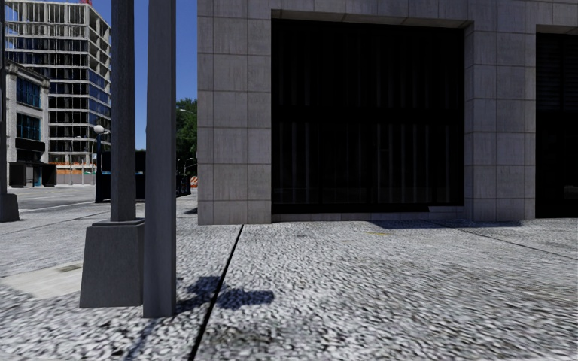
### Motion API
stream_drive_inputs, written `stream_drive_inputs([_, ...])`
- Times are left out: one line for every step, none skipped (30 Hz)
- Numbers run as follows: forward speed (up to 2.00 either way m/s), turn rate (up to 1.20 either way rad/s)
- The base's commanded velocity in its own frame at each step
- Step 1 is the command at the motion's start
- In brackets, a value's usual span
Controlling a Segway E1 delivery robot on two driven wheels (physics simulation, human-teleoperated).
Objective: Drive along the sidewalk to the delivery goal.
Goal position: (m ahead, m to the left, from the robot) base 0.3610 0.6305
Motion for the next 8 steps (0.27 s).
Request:
stream_drive_inputs([0.0, 0.0])
stream_drive_inputs([0.0, 0.0])
stream_drive_inputs([0.0, 0.0])
stream_drive_inputs([0.0, 0.0])
stream_drive_inputs([0.0, 0.0])
stream_drive_inputs([0.0, 0.0])
stream_drive_inputs([0.0, 0.0])
stream_drive_inputs([0.0, 0.0])
